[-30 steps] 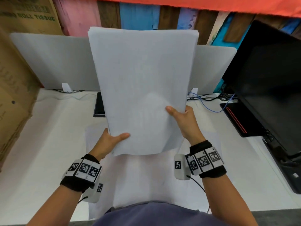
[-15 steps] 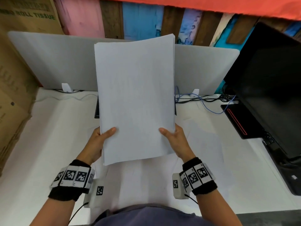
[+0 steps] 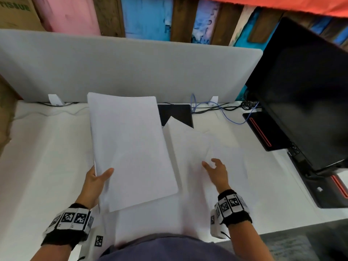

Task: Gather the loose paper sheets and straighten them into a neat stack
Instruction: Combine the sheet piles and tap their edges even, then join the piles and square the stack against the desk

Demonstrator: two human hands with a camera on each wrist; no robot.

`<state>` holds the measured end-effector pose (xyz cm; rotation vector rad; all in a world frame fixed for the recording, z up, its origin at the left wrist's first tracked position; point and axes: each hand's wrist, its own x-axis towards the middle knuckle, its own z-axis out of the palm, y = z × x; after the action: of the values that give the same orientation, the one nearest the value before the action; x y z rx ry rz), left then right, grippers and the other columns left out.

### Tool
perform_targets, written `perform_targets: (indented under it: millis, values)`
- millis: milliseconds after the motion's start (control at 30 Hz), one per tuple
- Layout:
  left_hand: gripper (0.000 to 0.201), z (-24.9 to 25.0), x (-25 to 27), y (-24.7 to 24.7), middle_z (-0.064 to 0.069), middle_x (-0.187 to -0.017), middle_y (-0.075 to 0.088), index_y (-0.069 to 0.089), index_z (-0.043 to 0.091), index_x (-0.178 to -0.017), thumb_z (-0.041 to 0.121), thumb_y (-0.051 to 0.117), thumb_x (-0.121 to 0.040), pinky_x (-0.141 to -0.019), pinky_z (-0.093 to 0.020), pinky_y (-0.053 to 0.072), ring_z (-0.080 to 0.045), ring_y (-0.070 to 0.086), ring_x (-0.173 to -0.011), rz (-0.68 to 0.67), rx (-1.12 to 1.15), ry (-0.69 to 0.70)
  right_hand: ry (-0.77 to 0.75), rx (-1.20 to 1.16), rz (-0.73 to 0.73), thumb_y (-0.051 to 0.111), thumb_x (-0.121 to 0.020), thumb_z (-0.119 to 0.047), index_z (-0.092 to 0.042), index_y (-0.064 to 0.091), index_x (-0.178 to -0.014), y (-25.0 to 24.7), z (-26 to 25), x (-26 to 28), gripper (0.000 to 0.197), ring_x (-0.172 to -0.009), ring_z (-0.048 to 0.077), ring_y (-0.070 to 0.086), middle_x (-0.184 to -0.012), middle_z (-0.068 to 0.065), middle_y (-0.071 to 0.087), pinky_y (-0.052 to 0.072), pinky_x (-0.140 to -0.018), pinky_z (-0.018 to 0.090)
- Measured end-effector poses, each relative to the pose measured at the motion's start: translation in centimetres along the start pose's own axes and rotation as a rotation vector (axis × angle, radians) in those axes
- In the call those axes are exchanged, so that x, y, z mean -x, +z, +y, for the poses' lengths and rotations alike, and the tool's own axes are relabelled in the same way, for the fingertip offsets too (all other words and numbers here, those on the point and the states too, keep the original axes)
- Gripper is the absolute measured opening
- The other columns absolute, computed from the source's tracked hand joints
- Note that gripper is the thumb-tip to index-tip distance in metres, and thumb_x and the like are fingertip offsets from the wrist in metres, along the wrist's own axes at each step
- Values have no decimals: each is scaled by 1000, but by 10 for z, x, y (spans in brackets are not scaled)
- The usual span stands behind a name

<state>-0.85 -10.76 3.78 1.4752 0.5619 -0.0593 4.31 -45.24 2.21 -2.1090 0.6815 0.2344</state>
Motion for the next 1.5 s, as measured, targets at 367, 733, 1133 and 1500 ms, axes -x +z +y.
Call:
perform_targets:
  millis: [367,733,1133,1500]
  values:
    - [29,-37,3,-20,-15,-101,63,53,-2,-119,3,53,-90,-88,-42,45,-24,63,-78,99,43,-114,143,190,14,75,-70,-46,-10,4,-146,52,-13,-7,110,-128,38,40,-143,21,31,38,-103,47]
    - [20,-26,2,-14,-4,-85,63,54,5,-110,5,53,-90,-65,-30,51,-16,62,-71,104,96,-68,116,-212,-20,72,-78,-30,2,59,-116,31,-6,-31,51,-103,32,61,-114,18,64,50,-91,39]
    - [20,-24,0,-33,-6,-91,65,56,8,-110,6,53,-90,-54,-20,56,-8,69,-62,119,165,-28,203,287,100,65,-82,-33,-9,55,-123,-15,3,-55,49,-127,35,37,-136,17,44,32,-104,49]
    - [14,-19,1,-9,4,-75,73,60,16,-98,6,53,-90,-52,-18,55,-6,69,-62,52,155,-8,18,208,-6,71,-77,-20,1,50,-124,-19,24,-58,56,-113,33,56,-123,17,59,47,-92,35]
